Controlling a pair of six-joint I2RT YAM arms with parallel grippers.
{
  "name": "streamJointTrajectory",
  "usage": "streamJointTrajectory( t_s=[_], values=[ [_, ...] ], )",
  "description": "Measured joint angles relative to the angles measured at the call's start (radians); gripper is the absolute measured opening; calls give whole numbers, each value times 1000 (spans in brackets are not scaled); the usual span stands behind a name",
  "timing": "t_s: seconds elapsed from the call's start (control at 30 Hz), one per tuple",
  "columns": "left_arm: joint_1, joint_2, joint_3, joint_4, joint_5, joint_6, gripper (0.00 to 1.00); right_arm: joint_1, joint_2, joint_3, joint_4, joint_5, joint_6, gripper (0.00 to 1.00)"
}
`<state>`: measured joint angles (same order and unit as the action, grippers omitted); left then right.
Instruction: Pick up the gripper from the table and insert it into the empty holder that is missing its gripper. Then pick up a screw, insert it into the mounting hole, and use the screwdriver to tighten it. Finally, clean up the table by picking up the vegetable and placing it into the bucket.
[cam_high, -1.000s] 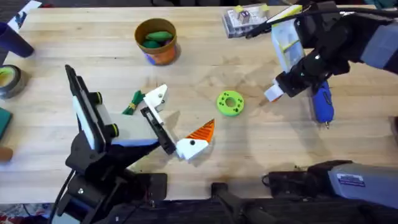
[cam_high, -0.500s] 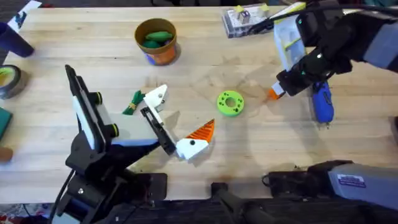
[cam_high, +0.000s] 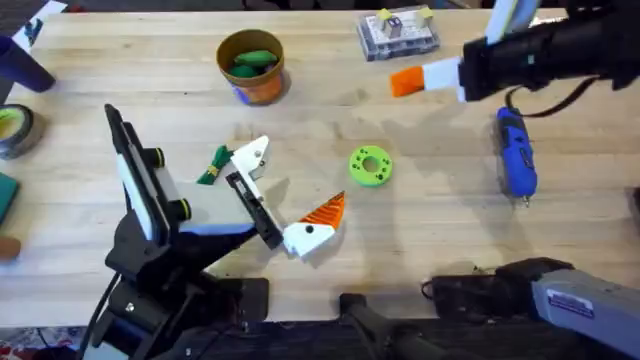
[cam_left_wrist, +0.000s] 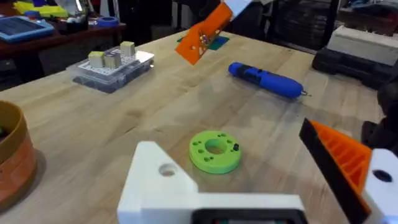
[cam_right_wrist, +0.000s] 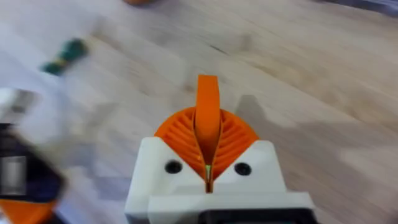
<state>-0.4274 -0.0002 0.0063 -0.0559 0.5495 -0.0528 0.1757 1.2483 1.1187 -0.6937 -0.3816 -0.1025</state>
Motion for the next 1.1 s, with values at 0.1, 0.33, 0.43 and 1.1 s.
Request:
streamJointTrajectory(
  t_s=[0.1,0.33,0.43,1.1],
  values=[
    [0,0,0,0,0,0,993,0,28,0,42,-152,80,10],
    [0,0,0,0,0,0,993,31,108,0,33,-388,174,10],
    [0,0,0,0,0,0,993,59,131,-14,53,-455,189,10],
    [0,0,0,0,0,0,993,243,222,-329,623,-769,538,9]
  ],
)
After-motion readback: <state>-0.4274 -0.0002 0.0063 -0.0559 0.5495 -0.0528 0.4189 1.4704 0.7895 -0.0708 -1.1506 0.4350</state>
